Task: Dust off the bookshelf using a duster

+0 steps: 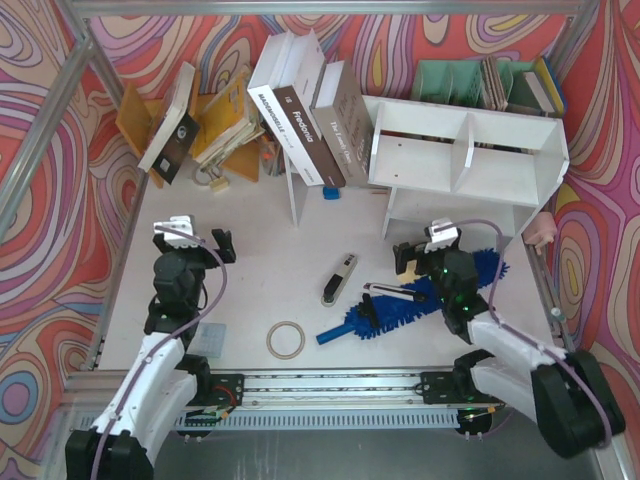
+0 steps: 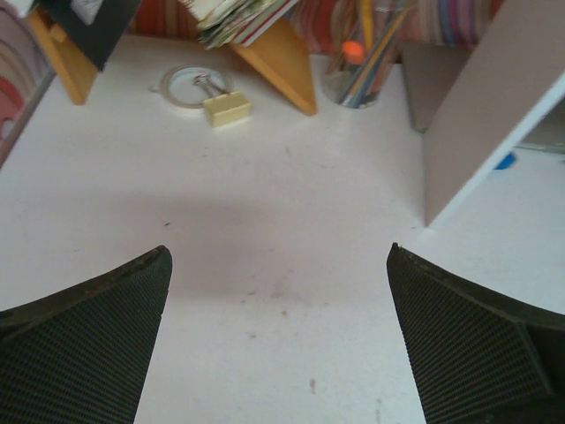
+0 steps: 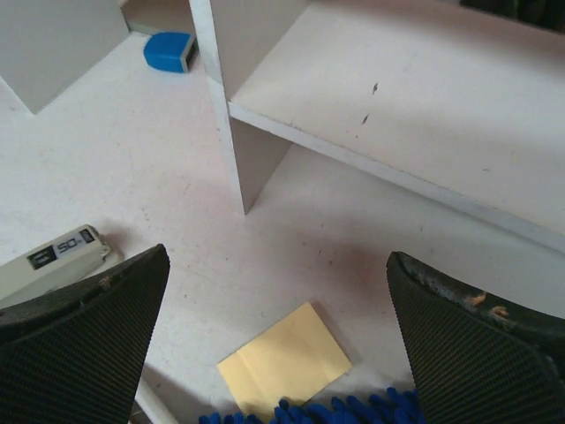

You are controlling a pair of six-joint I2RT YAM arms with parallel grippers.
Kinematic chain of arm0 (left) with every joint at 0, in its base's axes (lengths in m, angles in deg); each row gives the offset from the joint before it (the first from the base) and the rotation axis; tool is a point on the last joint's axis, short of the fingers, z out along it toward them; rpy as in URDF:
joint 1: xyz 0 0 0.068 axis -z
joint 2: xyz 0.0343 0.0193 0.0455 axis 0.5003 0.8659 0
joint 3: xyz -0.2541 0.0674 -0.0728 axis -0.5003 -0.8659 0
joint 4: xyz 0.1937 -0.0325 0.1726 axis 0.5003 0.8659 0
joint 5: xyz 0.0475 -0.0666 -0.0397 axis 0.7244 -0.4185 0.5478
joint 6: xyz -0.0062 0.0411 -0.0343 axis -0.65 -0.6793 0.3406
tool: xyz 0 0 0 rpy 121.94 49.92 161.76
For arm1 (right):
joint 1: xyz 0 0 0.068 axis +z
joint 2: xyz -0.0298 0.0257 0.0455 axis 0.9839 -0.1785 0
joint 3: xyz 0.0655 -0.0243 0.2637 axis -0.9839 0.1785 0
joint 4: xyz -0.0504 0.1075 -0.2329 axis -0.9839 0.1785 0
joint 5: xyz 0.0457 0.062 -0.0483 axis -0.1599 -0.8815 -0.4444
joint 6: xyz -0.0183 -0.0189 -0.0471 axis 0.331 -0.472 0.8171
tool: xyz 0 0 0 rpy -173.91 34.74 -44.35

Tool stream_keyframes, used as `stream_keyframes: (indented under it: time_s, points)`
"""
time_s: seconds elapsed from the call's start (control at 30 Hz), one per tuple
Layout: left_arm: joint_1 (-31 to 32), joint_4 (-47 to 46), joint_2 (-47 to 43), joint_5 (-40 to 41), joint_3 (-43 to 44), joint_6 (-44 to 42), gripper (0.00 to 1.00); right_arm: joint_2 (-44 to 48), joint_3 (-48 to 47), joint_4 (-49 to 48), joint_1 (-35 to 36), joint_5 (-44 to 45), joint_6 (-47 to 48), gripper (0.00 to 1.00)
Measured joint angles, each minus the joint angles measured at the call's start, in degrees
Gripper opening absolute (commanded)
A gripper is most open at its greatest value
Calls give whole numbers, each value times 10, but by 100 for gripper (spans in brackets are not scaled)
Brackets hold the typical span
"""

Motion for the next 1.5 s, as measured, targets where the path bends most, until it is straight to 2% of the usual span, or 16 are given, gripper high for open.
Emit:
stream_keyframes:
  time_s: [0.27, 0.47, 0.6, 0.73, 0.93, 1.1, 1.17, 1.27, 1.33, 1.4, 1.5]
  points:
    - [1, 115, -35, -100, 77, 70, 98, 209, -23, 185, 1, -59, -31, 99]
    - [1, 273, -55, -67, 189, 160, 98, 274, -118, 344, 1, -50, -141, 99]
    - [1, 368, -71, -54, 242, 186, 98, 278, -164, 417, 1, -12, -236, 99]
    - [1, 433, -113, -37, 243, 210, 98, 271, -165, 462, 1, -21, -280, 99]
    - [1, 538, -164, 42, 257, 280, 98, 214, -189, 508, 1, -78, -306, 99]
    - [1, 578, -116, 22, 301, 270, 98, 181, -246, 542, 13, -90, -300, 97]
    - [1, 590, -78, 16, 321, 259, 98, 167, -265, 548, 42, -72, -295, 96]
    - [1, 596, -36, 16, 342, 236, 98, 130, -295, 565, 136, -13, -298, 95]
    - [1, 597, -31, 20, 343, 223, 98, 82, -328, 583, 218, 49, -304, 93]
    - [1, 599, -33, 27, 343, 217, 98, 32, -363, 608, 289, 105, -313, 87]
    - [1, 601, -37, 35, 343, 216, 98, -21, -393, 638, 351, 158, -330, 82]
